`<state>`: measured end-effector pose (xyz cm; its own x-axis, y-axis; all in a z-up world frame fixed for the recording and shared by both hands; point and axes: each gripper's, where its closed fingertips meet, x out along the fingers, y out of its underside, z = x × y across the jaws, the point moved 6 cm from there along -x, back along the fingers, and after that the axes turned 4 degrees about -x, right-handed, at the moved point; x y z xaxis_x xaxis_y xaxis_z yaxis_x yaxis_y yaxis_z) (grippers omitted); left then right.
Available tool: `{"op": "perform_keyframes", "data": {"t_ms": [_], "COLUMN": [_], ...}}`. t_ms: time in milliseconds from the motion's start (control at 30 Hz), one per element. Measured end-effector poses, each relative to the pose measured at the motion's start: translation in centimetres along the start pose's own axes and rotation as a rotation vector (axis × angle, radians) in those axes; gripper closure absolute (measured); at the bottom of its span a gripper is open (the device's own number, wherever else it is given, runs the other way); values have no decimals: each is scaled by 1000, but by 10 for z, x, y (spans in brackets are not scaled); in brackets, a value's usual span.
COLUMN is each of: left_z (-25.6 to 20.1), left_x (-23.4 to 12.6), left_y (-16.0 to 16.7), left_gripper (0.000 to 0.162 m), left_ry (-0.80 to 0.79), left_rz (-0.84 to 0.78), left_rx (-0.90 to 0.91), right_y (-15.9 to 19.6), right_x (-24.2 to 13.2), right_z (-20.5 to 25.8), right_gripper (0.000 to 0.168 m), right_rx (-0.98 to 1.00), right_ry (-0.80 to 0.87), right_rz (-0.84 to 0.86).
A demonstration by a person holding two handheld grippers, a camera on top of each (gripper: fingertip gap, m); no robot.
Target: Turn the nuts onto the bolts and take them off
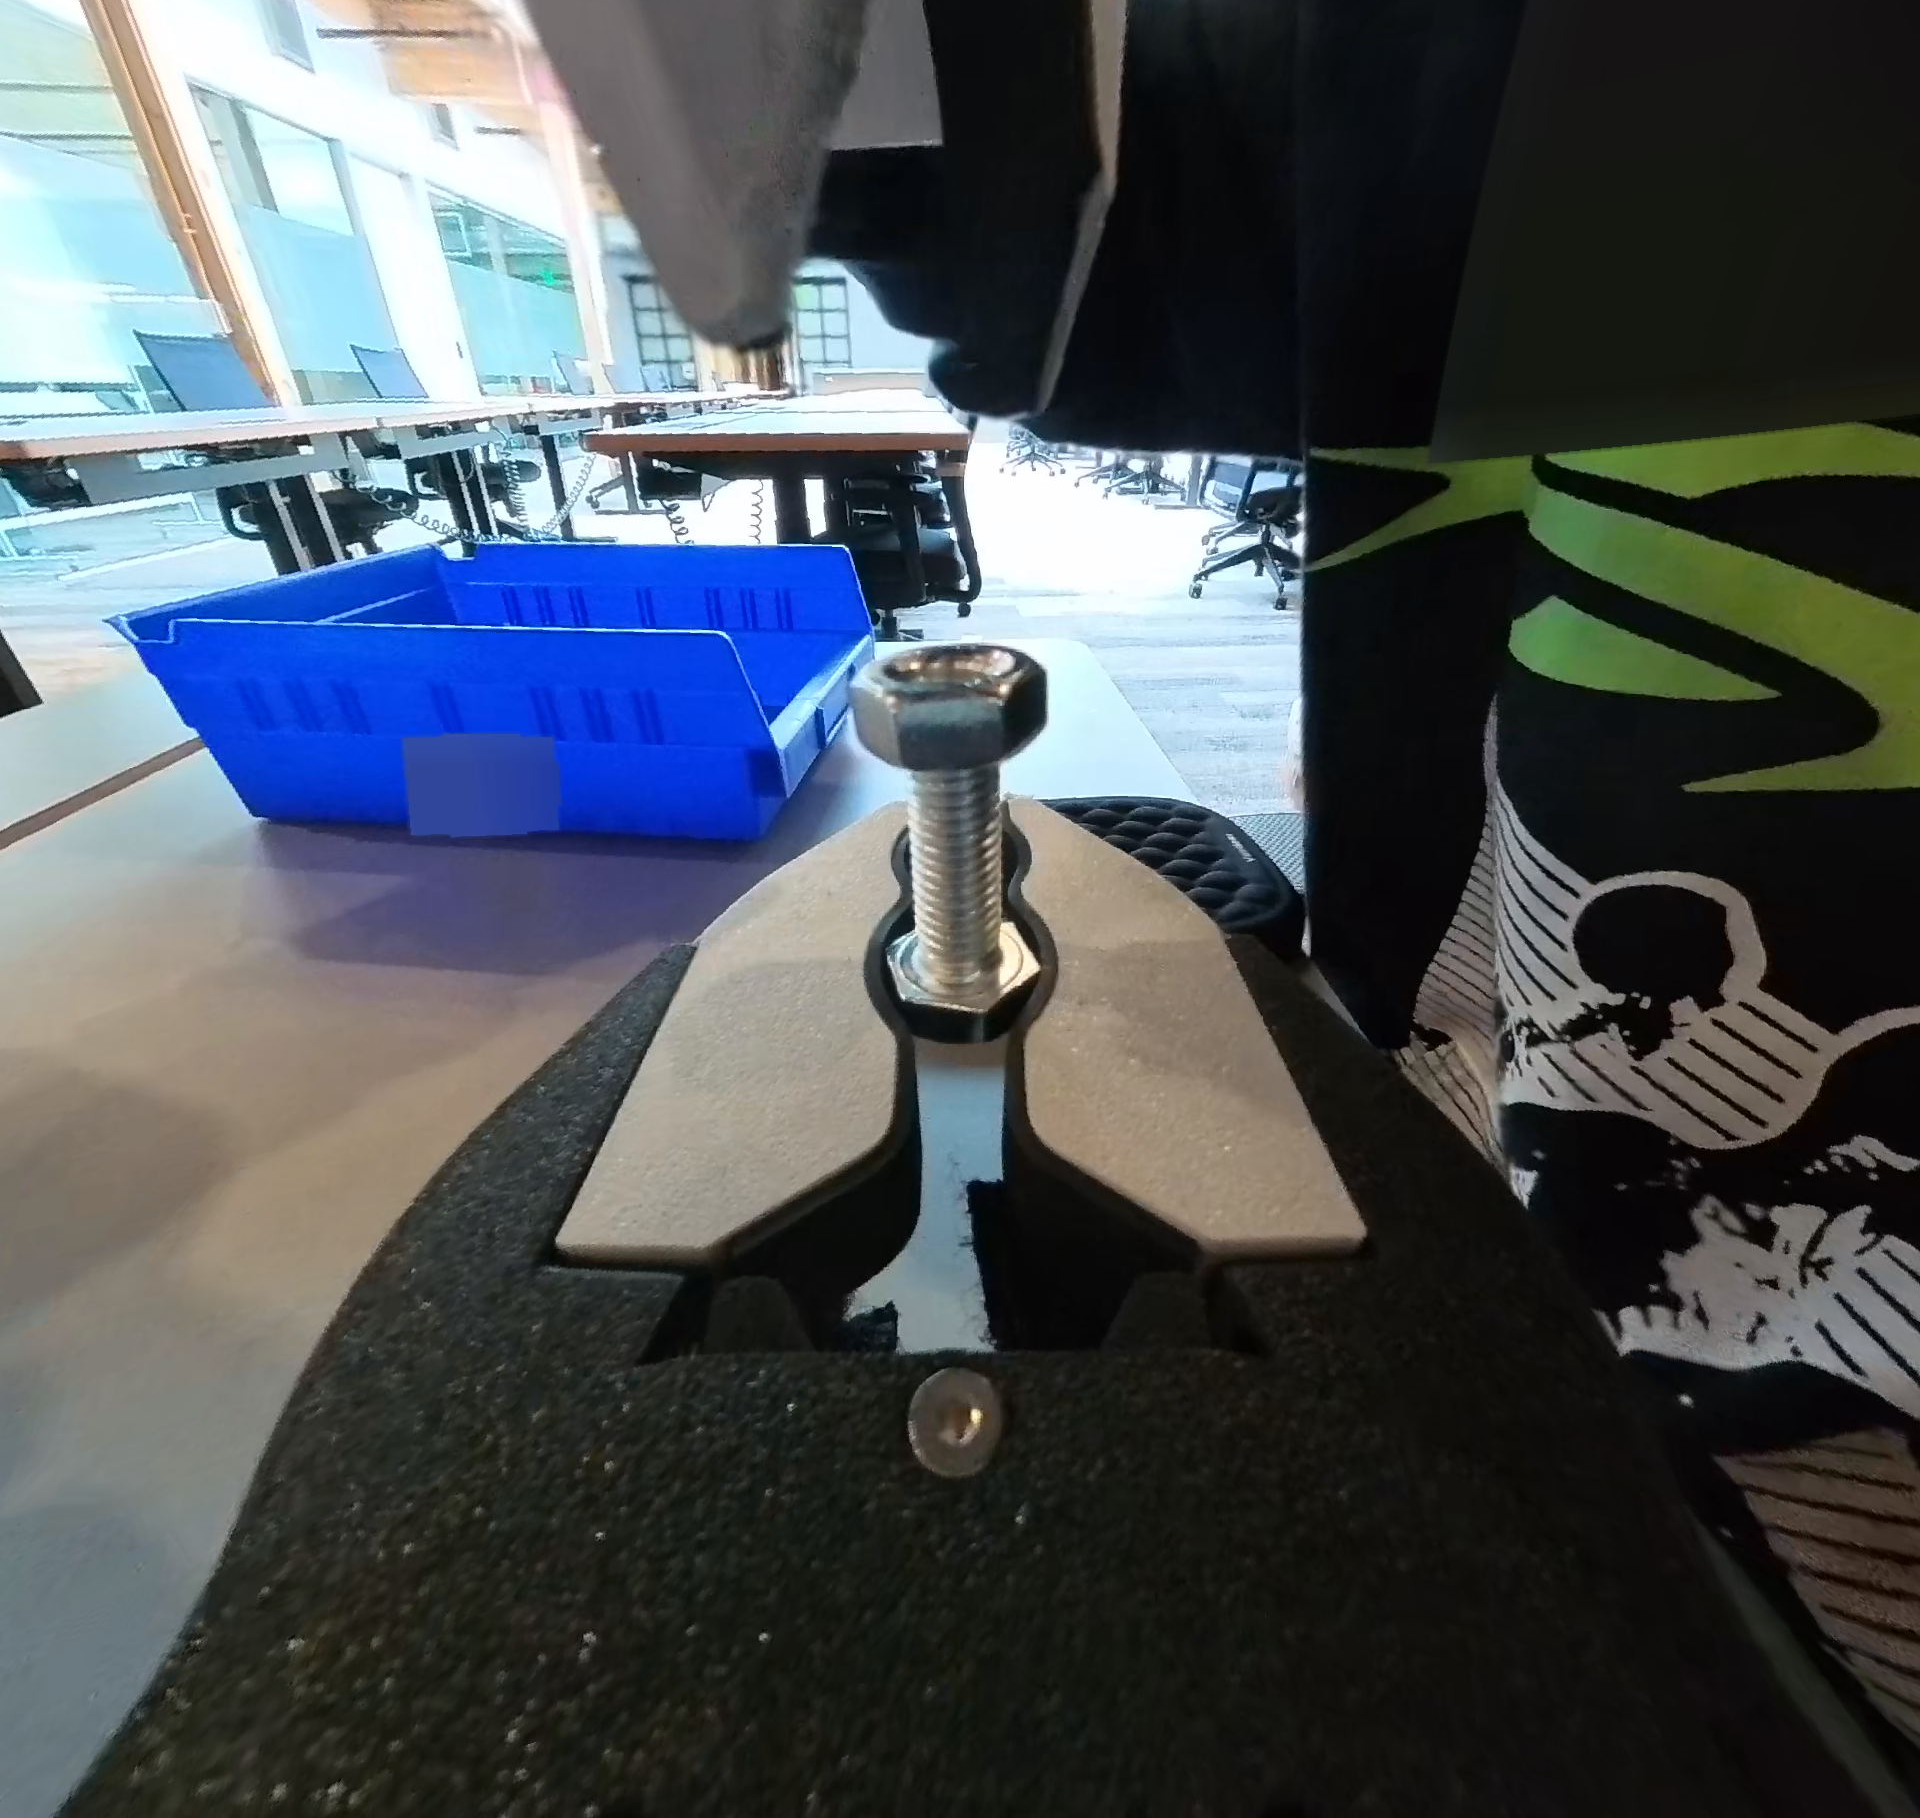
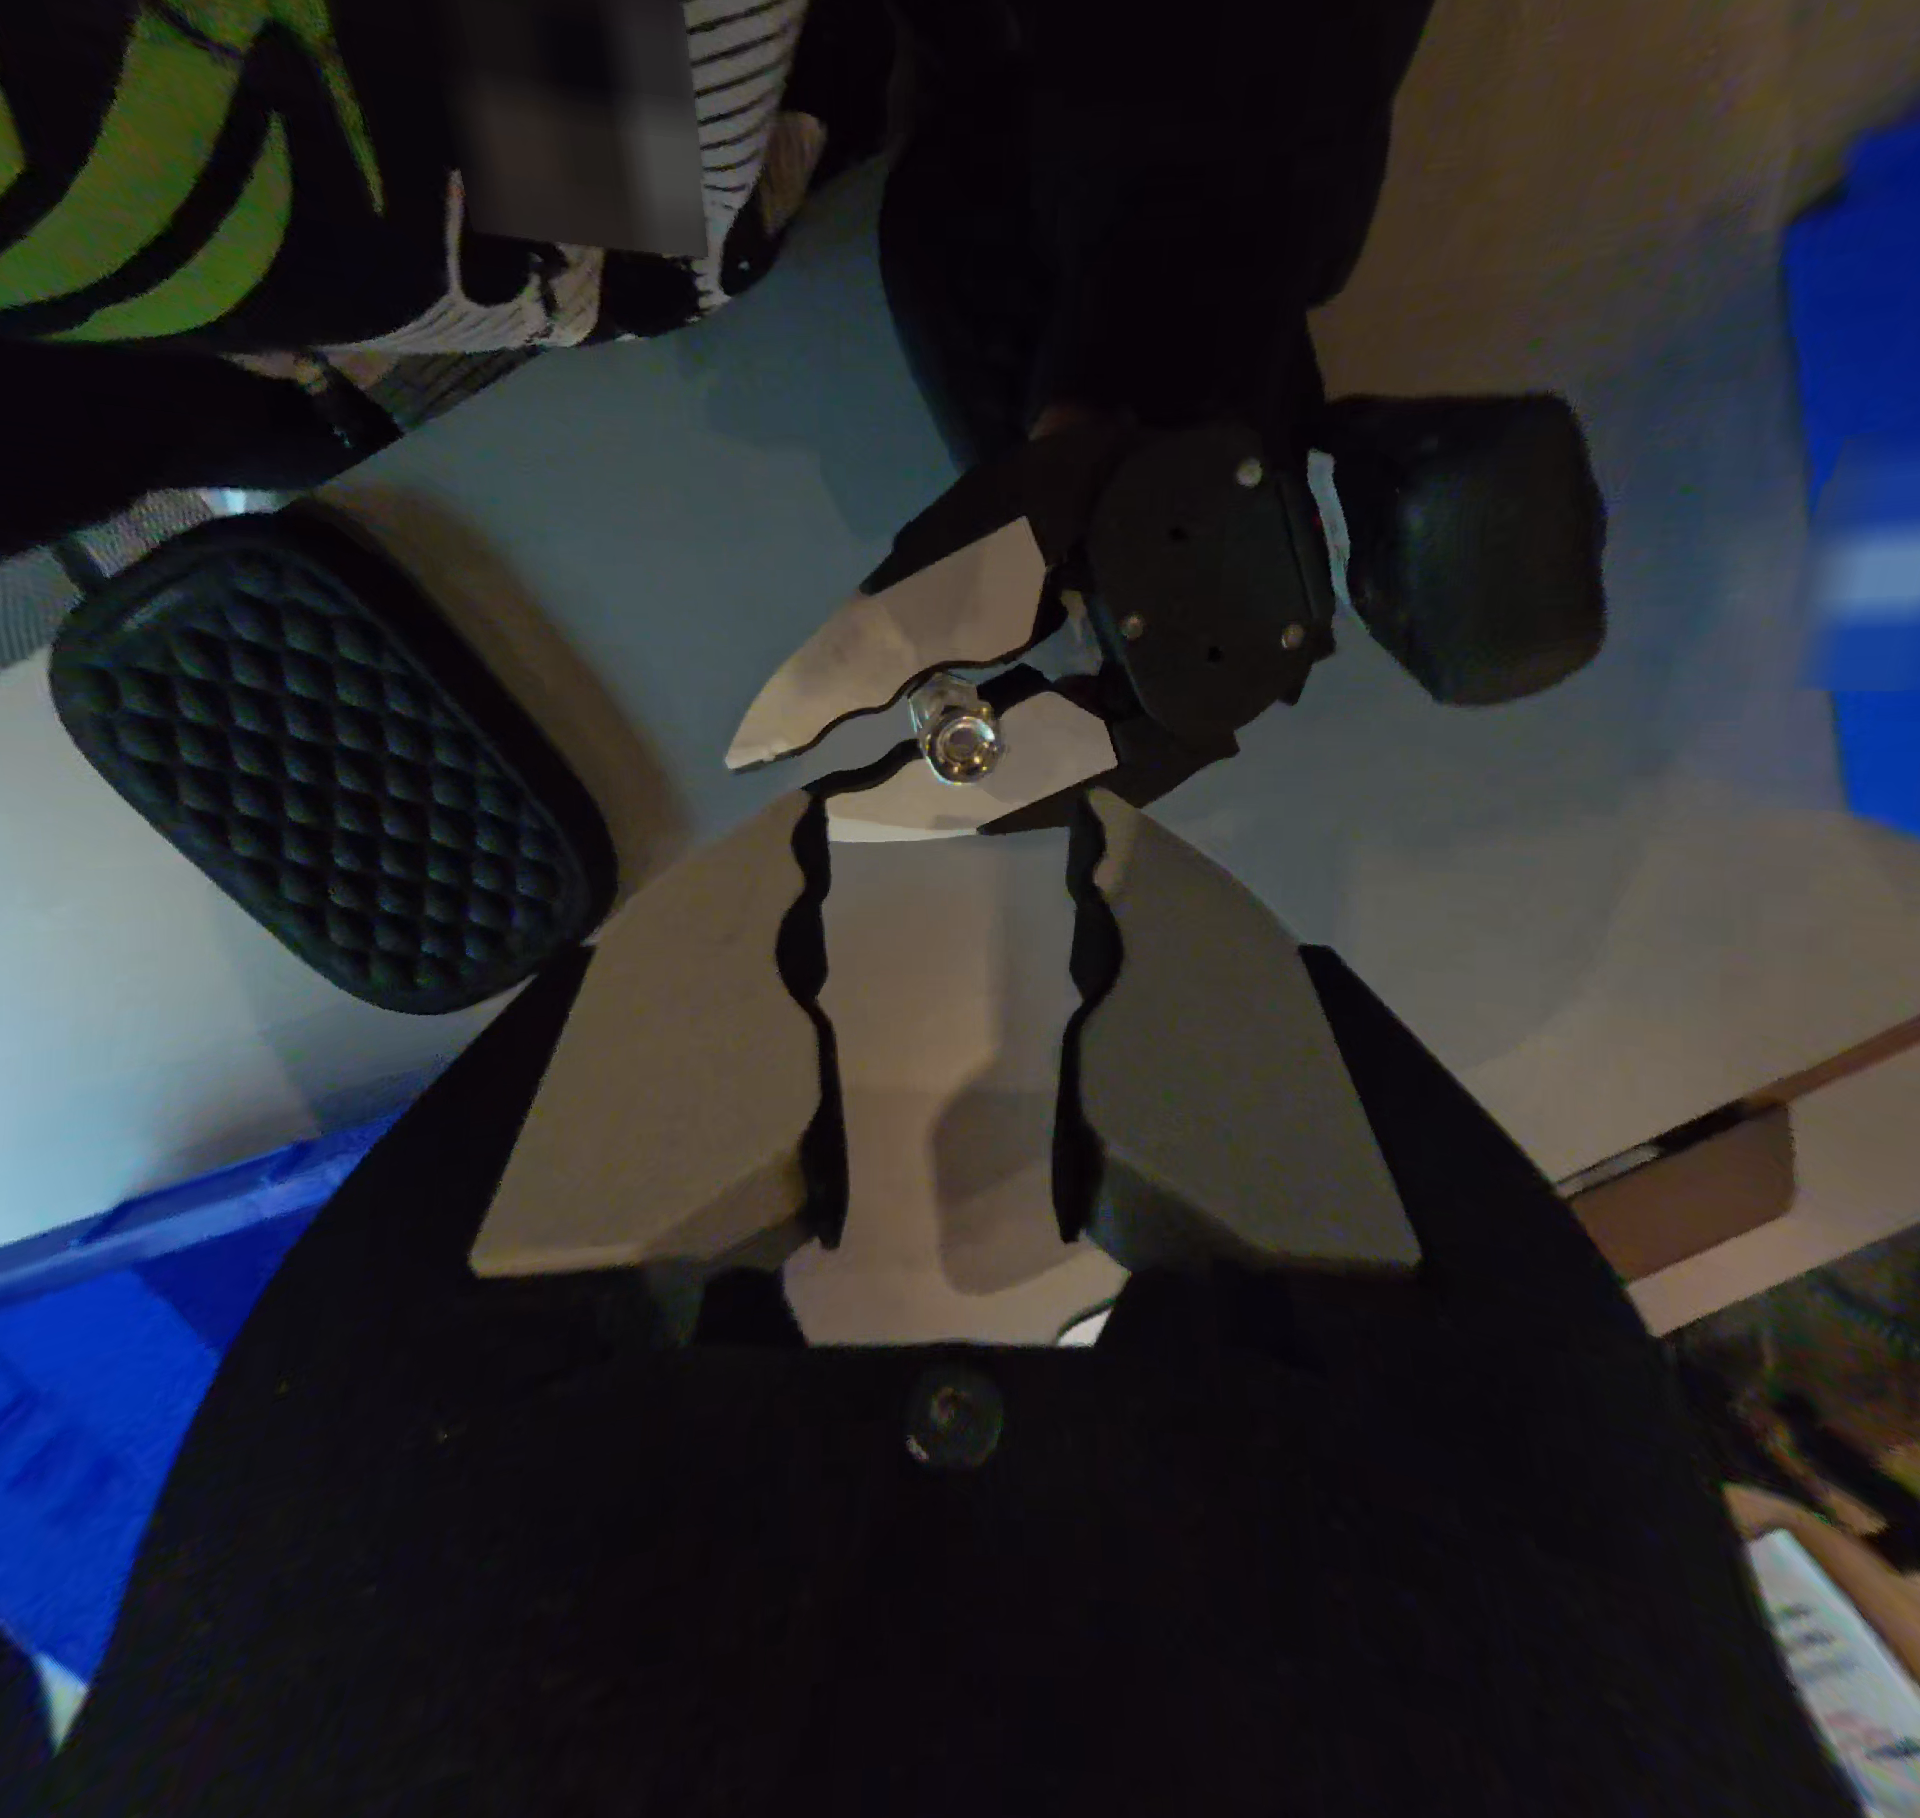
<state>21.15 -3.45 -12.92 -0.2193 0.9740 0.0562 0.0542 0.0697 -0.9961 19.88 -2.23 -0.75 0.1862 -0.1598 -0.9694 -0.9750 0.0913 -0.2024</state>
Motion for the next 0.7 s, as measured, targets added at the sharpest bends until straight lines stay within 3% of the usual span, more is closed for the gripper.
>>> {"op": "perform_keyframes", "data": {"t_ms": [200,533,633,700], "left_z": [0,-1,-1,-1], "left_x": [1,1,1,0], "left_y": [0,1,1,0], "left_gripper": [150,150,150,150], "left_ry": [11,26,24,16], "left_rz": [5,10,6,0], "left_rx": [-5,-7,-6,-5], "right_y": [3,-2,-2,-2], "right_x": [6,29,32,31], "right_z": [0,-5,-5,-6], "right_gripper": [122,134,151,151], "right_rx": [-99,-189,-191,-141], "right_ry": [-44,-111,-134,-122], "right_rz": [-6,12,23,24]}}
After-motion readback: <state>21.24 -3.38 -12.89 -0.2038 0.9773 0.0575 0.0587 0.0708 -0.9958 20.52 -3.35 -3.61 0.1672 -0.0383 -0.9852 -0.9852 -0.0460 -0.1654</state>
